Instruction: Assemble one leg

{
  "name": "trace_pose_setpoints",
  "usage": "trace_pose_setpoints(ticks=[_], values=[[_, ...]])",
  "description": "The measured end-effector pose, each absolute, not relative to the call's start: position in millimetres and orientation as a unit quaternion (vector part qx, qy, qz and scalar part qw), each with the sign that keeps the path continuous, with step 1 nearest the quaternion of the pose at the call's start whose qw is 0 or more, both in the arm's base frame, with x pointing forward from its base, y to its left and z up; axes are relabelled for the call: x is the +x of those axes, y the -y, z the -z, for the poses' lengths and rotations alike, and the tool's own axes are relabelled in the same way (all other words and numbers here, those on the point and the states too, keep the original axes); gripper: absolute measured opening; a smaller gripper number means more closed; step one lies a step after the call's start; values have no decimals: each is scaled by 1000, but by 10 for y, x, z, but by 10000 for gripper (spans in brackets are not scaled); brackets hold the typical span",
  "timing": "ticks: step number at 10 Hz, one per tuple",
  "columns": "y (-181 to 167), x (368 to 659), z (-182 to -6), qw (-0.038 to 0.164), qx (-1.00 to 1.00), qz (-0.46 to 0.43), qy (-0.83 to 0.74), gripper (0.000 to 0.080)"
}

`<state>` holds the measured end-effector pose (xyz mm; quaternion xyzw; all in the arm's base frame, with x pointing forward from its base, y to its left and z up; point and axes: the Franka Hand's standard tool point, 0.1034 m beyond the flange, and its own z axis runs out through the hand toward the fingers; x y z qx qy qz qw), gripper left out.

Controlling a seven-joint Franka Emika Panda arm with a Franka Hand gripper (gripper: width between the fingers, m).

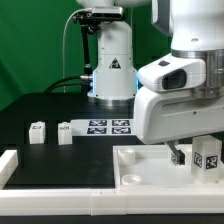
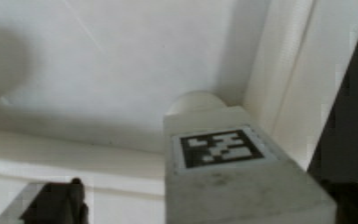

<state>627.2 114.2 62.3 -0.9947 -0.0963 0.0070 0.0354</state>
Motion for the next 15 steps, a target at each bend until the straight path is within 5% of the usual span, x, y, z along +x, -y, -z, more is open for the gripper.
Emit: trace_pose_setpoints(ticks=[1,2,3,4,12,15], values=[[-1139,6273,-623,35,-995,-7,90,637],[-1137,6273,-623,35,-996,-8,78,468],[-1137,6273,-623,35,-996,-8,78,468],[-1139,6273,-623,35,-998,-9,49,284],[-1184,6263,-616,42,-867,-27,-496,289],[-1207,6259,-615,39,-825,-31,-563,290]])
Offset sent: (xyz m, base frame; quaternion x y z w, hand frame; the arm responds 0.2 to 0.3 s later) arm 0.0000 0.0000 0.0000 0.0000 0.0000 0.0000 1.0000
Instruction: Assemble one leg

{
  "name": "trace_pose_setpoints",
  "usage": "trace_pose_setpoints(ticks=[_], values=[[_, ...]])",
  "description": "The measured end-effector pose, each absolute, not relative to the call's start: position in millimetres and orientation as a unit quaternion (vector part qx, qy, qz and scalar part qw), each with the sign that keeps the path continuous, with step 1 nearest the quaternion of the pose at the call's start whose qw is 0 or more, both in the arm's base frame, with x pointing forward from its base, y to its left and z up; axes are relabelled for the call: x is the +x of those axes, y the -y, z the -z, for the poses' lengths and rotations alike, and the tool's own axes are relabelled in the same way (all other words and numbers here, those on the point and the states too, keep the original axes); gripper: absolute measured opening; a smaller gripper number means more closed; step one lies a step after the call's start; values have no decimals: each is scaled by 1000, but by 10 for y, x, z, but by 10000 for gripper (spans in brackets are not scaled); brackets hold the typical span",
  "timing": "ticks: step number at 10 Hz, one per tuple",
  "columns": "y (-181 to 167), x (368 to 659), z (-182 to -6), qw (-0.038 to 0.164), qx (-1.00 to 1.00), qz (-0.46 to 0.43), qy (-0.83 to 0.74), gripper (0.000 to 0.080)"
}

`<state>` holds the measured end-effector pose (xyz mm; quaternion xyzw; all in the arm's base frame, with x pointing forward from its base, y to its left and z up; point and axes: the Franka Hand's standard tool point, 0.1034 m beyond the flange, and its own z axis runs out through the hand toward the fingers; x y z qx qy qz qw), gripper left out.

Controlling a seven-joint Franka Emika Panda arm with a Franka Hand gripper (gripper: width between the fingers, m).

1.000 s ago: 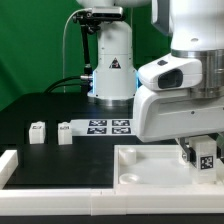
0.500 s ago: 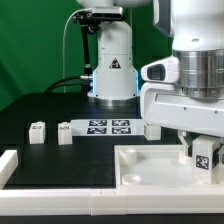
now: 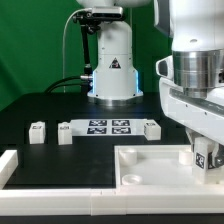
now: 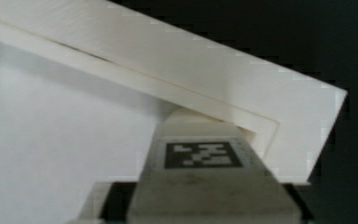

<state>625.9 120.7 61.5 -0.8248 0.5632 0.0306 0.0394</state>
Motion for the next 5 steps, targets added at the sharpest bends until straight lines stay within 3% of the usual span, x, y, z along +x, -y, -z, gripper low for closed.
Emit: trace_pose_setpoints(ticks=[1,2,3,5], values=[[-1210,6258,-615,40,-827,-31,-560,290],[-1210,6258,-615,40,-839,-30,-542,492],[-1218,6257,-616,40,-839,-30,-541,600],[-1219,6249,-601,43,-907,-21,-418,639]])
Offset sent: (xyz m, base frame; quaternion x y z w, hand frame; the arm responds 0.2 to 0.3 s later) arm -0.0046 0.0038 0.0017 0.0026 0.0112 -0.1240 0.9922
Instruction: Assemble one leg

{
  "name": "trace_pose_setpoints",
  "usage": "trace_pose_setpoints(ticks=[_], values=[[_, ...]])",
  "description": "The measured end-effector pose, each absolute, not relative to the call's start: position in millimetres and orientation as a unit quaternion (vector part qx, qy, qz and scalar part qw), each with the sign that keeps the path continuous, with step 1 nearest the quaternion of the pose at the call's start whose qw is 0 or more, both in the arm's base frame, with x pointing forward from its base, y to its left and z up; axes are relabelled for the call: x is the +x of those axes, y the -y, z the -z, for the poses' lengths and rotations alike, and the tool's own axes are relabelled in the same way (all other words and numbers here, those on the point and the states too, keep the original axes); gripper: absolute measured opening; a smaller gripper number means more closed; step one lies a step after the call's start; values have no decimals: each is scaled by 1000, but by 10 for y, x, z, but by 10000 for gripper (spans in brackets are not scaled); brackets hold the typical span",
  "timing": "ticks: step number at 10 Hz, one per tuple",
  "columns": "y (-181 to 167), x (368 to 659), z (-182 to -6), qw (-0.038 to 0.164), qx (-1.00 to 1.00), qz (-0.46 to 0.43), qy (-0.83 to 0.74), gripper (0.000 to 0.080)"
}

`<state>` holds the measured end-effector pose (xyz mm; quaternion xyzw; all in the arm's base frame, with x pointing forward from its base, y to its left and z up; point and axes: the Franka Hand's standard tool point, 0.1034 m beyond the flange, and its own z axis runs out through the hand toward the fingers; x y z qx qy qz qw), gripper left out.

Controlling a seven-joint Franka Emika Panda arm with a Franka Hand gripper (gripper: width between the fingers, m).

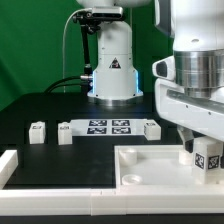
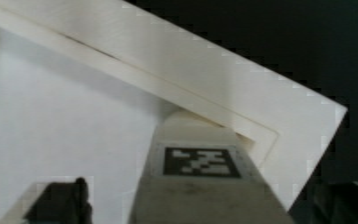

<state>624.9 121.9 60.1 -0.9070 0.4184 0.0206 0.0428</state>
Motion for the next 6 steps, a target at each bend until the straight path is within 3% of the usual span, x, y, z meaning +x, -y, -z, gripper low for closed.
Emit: trace_pose_setpoints(ticks=[6], values=[[-1220,6241,-601,34,-998,-4,-58,649]])
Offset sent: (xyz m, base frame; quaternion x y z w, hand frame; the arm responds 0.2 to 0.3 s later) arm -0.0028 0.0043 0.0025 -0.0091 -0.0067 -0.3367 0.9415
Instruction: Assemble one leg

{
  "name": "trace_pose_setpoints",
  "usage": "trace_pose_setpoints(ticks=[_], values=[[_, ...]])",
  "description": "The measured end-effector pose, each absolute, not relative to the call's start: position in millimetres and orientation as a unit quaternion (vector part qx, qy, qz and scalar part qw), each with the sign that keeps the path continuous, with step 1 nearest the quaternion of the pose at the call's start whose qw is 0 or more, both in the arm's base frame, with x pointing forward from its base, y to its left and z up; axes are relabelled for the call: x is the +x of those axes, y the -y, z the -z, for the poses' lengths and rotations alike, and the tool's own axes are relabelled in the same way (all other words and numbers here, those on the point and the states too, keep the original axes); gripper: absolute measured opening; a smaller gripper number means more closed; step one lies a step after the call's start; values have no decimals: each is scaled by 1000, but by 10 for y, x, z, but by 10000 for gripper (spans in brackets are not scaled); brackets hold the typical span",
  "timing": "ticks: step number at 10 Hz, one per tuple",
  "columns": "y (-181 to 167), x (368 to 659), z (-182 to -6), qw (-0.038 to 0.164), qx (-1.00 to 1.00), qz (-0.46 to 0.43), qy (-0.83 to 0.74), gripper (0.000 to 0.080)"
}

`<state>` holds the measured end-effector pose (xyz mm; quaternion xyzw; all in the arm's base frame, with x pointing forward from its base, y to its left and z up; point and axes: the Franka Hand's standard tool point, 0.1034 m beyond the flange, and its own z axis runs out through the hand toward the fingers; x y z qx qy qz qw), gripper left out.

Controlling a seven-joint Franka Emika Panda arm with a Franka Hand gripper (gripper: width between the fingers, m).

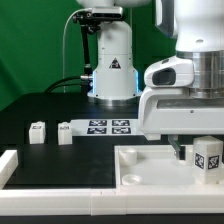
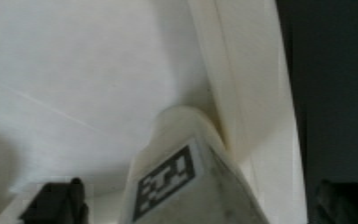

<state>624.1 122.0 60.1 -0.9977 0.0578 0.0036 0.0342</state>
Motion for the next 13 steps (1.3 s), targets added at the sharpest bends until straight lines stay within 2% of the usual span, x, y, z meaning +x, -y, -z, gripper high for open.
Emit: trace_pose_setpoints(ticks=[1,4,5,6,7,8,10,13], values=[[-1206,6245,-601,26,-1000,0,16,649],[-1166,6250,-599,18,-992,2,122,649],[-1168,6249,-598,18,-993,2,116,557],[-1166,6250,-598,18,-993,2,115,557],[-1167,6249,-598,18,-994,2,108,355],[-1166,6250,-598,18,-996,2,90,288],[-1171,6249,-598,19,-999,1,43,288],[-1187,6229,-590,19,-984,1,-178,288]])
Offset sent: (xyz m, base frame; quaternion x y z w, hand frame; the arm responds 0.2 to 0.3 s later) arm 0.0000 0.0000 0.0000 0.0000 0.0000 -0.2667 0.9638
